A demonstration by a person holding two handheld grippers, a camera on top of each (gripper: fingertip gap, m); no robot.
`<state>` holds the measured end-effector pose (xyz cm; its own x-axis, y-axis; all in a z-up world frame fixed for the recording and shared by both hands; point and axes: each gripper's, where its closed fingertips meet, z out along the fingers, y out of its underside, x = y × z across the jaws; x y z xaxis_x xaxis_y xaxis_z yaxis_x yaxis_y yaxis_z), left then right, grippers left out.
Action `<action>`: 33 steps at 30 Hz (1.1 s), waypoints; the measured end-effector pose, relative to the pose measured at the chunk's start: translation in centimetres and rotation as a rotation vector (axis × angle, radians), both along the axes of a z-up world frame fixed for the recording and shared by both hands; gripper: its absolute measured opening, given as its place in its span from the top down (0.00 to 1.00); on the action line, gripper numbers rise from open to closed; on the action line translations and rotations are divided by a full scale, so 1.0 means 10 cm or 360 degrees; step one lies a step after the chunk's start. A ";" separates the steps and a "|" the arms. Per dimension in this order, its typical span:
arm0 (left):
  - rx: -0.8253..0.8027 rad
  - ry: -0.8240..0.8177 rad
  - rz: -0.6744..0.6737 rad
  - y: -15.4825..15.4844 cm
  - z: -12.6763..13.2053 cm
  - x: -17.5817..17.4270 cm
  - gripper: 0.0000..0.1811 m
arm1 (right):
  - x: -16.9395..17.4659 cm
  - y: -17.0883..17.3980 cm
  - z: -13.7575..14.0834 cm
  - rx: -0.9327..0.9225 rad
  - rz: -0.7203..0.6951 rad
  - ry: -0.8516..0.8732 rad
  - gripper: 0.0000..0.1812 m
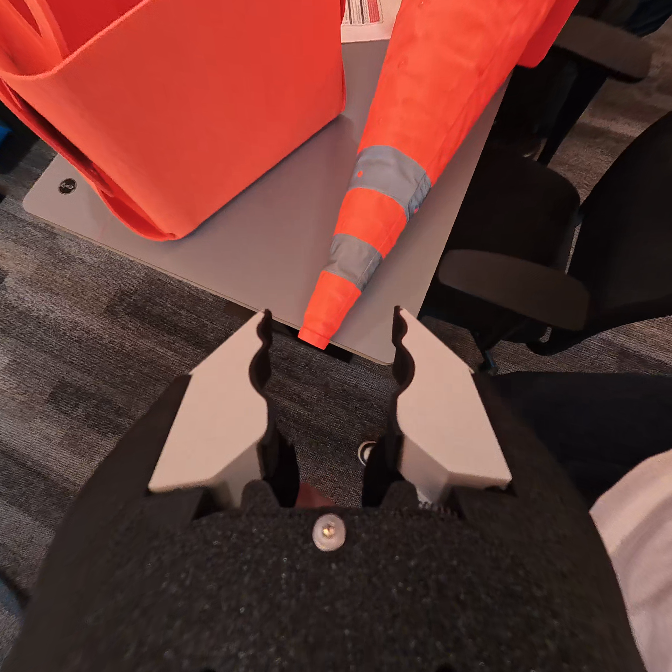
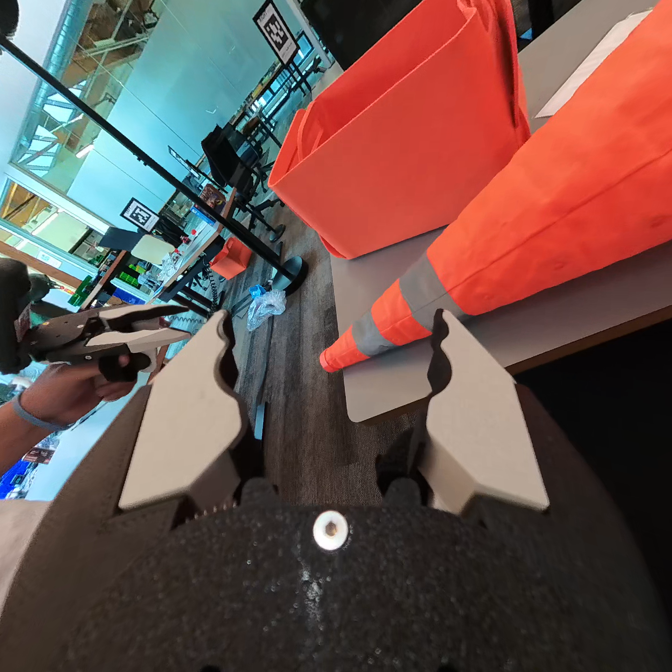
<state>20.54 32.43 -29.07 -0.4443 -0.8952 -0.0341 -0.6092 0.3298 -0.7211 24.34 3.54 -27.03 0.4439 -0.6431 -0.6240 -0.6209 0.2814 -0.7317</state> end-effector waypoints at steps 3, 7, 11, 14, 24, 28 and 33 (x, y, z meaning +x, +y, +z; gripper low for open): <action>-0.0019 0.0025 -0.0029 -0.09 0.05 -0.03 0.66 | 0.05 -0.05 0.05 -0.0020 0.0013 -0.0028 0.41; -0.0021 -0.0117 -0.0103 -0.23 0.22 0.01 0.70 | 0.03 -0.11 0.09 -0.0086 0.0066 0.0002 0.43; -0.0107 -0.0164 -0.0132 -0.36 0.34 0.07 0.66 | 0.02 -0.17 0.22 -0.0183 0.0096 -0.0119 0.47; -0.0195 -0.0215 -0.0123 -0.41 0.45 0.12 0.69 | 0.05 -0.24 0.40 -0.0146 0.0071 -0.0218 0.53; -0.0361 -0.0074 -0.0125 -0.56 0.55 0.22 0.72 | 0.22 -0.51 0.66 -0.0217 0.0000 -0.0397 0.53; -0.0328 -0.0114 -0.0143 -0.59 0.53 0.24 0.72 | 0.26 -0.56 0.63 -0.0285 -0.0009 -0.0368 0.51; -0.0324 -0.0024 -0.0192 -0.66 0.43 0.19 0.72 | 0.27 -0.58 0.58 -0.0327 -0.0022 -0.0315 0.48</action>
